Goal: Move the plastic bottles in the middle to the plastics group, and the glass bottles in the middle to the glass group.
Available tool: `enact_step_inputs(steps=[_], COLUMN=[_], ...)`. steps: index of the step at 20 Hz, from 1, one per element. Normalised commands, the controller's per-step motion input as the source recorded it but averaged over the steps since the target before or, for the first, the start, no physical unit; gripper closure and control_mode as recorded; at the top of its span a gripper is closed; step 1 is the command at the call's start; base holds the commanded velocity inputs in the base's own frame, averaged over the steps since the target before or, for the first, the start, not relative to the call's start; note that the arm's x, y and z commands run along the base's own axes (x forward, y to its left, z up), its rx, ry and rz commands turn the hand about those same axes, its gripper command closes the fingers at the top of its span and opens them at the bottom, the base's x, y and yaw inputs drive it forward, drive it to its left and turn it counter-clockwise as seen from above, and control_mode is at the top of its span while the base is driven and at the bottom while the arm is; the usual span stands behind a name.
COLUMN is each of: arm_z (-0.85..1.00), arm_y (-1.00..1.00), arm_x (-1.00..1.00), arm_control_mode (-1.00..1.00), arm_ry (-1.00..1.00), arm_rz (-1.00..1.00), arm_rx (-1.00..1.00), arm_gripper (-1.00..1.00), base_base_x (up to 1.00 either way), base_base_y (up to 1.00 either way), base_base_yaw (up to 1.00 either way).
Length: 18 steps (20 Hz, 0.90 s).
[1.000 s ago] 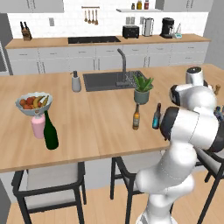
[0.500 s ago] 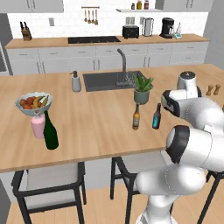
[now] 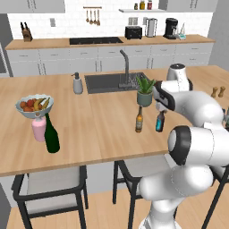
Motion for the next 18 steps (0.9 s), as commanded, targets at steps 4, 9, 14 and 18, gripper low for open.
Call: enact_step_inputs(steps=[4, 9, 14, 18], arm_z=[0.00, -0.10, -0.11, -0.10], arm_y=[0.25, 0.00, 0.00, 0.00], arm_x=[0.21, 0.28, 0.38, 0.47], arm_control_mode=[-1.00, -1.00, -1.00, -1.00], arm_ry=[0.00, 0.00, 0.00, 0.00], arm_rz=[0.18, 0.09, 0.00, 0.00], arm_rx=[0.13, 0.06, 0.00, 0.00], arm_gripper=[-1.00, -1.00, -1.00, -1.00], base_base_x=[0.00, 0.00, 0.00, 0.00], base_base_y=[0.00, 0.00, 0.00, 0.00], base_base_yaw=[0.00, 0.00, 0.00, 0.00])
